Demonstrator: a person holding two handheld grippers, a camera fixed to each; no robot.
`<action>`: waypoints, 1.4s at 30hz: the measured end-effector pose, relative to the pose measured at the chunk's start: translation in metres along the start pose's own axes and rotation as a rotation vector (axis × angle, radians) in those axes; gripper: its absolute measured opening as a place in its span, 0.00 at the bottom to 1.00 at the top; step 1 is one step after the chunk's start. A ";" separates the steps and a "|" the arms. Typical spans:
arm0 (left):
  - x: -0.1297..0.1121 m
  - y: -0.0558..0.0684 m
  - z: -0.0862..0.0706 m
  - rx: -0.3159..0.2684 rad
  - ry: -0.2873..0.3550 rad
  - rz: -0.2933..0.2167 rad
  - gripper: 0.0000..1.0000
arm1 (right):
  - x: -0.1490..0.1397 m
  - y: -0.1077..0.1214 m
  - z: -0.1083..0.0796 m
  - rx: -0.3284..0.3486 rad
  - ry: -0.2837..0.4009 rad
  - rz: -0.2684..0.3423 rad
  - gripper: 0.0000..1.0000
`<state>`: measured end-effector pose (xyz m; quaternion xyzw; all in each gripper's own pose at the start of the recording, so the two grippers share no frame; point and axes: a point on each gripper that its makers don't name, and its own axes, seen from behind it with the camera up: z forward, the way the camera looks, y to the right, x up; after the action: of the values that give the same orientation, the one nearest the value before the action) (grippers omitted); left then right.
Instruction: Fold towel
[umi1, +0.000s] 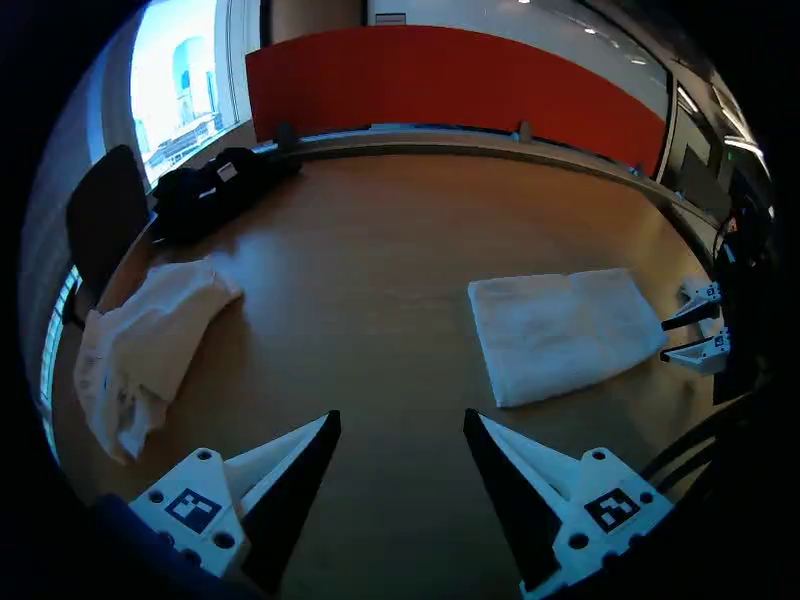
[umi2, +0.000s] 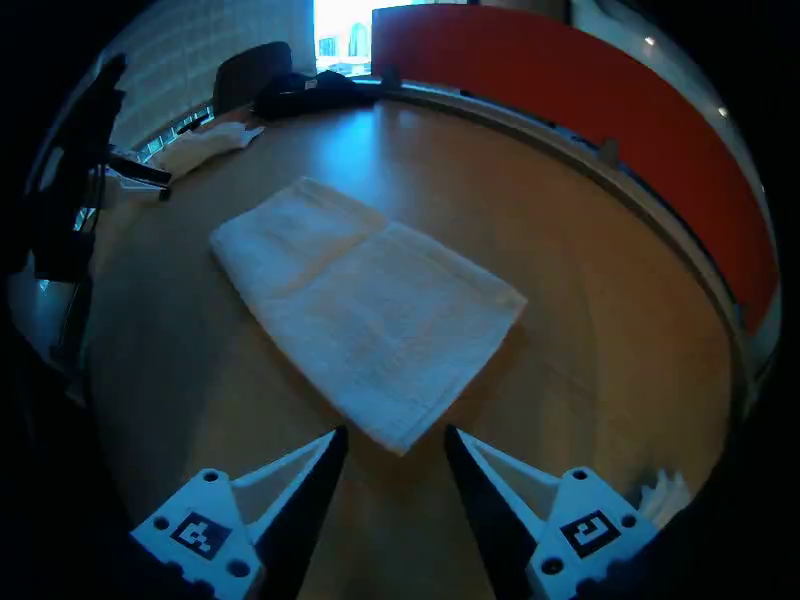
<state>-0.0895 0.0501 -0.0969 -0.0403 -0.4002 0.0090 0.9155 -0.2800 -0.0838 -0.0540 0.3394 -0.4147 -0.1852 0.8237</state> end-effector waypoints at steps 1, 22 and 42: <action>-0.001 -0.001 -0.001 0.001 0.000 -0.002 0.91 | 0.000 0.000 0.000 0.002 -0.003 0.000 0.66; -0.001 -0.014 -0.006 0.013 -0.003 -0.014 0.91 | 0.007 -0.003 -0.002 0.013 -0.005 0.032 0.07; -0.002 -0.021 -0.014 0.023 0.006 -0.032 0.91 | 0.111 -0.004 -0.032 -0.017 0.149 -0.110 0.07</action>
<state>-0.0813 0.0282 -0.1061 -0.0234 -0.3981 -0.0010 0.9170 -0.1887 -0.1389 -0.0090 0.3675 -0.3313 -0.2079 0.8438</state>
